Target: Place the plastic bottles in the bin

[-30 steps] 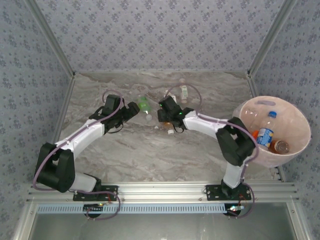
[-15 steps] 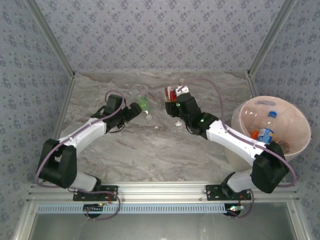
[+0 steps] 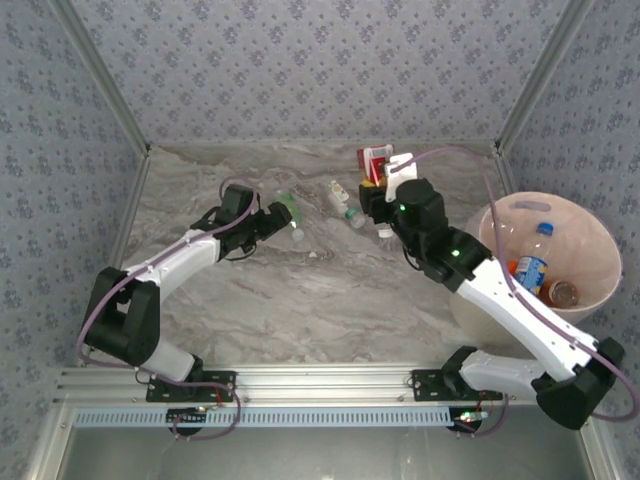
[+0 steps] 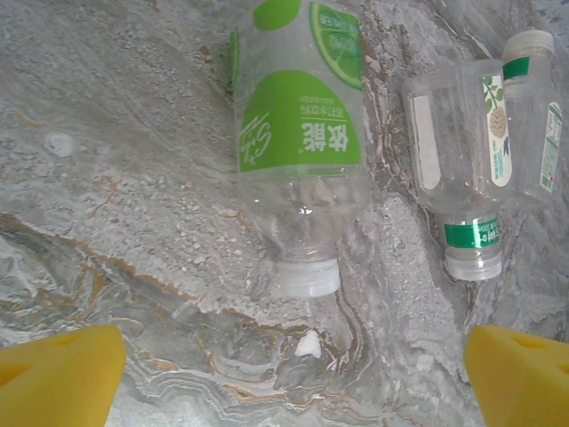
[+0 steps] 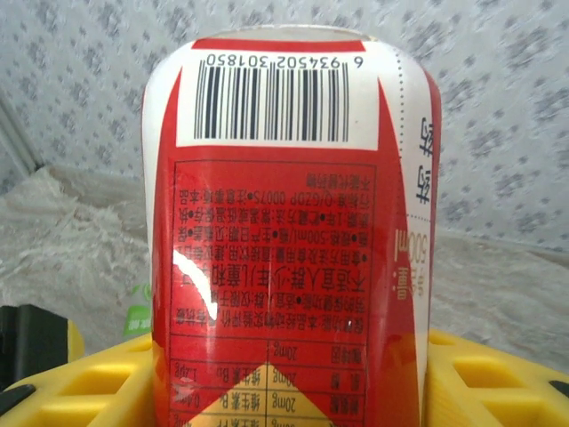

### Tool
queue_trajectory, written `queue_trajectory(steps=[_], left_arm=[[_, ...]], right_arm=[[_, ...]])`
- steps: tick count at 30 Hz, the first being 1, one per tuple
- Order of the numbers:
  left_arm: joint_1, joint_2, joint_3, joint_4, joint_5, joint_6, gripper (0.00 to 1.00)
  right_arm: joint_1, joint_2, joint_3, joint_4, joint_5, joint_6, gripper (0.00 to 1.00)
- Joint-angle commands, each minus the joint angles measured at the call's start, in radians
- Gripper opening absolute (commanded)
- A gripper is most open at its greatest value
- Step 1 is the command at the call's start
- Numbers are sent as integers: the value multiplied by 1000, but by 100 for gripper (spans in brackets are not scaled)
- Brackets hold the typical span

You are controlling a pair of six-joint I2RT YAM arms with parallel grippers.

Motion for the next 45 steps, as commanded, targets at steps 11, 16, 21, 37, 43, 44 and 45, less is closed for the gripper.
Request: queue_trajectory(steps=[11,16,21,37,43,44,45], left_arm=[[-21,88,101,10,50,-9,98],[-23,111,131,-1,63,-7,98],[-22,127,153,-14,77,-7,98],[-35,169,212,-45,107,-5,98],[-41,167,217,-51,99,-8,98],[-44,168,218,-53,99,-6,98],[-45,169,221,-56,97,-5,98]], right_arm=[[-360,-145,294,-583,158,42,55],[-552,-180,316,-707,152,46,56],[-683,-195,307,-787,150,18,56],[-969,-170,198,-722,-23,-114,93],[-969,-189,202,-711,-13,-109,99],[-969,-194,201,-708,-15,-106,99],[-969,-199,200,-706,-27,-103,100]])
